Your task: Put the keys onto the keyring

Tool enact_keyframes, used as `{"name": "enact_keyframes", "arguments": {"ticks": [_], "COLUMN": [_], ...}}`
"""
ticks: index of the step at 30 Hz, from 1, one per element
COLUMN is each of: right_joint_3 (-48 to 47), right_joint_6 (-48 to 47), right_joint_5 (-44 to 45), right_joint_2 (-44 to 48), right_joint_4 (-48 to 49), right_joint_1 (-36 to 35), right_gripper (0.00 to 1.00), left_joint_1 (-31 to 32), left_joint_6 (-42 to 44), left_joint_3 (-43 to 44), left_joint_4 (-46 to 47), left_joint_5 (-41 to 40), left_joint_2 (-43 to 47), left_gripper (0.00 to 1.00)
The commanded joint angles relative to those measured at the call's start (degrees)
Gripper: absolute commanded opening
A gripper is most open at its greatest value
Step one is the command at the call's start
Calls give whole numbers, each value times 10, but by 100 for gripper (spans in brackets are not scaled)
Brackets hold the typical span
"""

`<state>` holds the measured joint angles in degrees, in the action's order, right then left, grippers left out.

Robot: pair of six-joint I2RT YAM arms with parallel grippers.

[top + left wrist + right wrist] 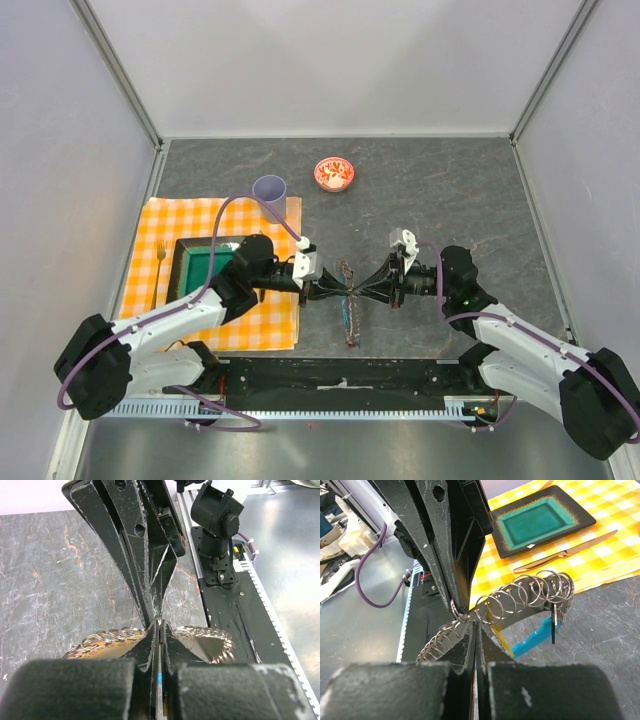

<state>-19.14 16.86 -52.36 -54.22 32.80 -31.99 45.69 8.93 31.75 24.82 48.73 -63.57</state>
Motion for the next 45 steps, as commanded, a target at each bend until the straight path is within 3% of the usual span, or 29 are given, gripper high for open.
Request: {"name": "enact_keyframes", "arguments": {"ticks": [1,16,21,22,24,26,28,32,36,41,45], "right_joint_3": [-2,-14,-34,-40,-49,-55,-60,-60,-50,-45,-42], "right_joint_6": [2,-28,-45,-43,-42,-43,-40,-27,-18,-5,4], "right_joint_5": [-13,42,141,220,302,396,443,561,618,670,708], "right_joint_2": [-9,-15,-25,-20,1,22,53,102,142,168,197], "right_joint_4": [33,-1,-91,-127,-165,-209,-232,-276,-289,-311,-325], "right_joint_1": [0,-29,-32,-32,-31,-32,-32,-31,-32,-31,-32], "right_gripper": [0,0,0,1,9,32,43,54,59,69,84], "left_joint_1": [-1,1,0,1,0,0,1,1,0,-1,-2], "left_joint_6": [1,-71,-73,-69,-59,-46,-40,-32,-34,-16,-10], "left_joint_3": [12,3,-5,-7,-9,-8,-2,14,51,168,227], "left_joint_4": [90,197,198,190,167,127,86,43,17,-60,-60], "left_joint_5": [37,34,4,-6,-43,-82,-103,-143,-166,-180,-207], "left_joint_2": [-7,-46,-39,-37,-29,-23,-22,-38,-88,-212,-296], "left_gripper": [2,2,2,2,2,2,2,2,5,6,7]}}
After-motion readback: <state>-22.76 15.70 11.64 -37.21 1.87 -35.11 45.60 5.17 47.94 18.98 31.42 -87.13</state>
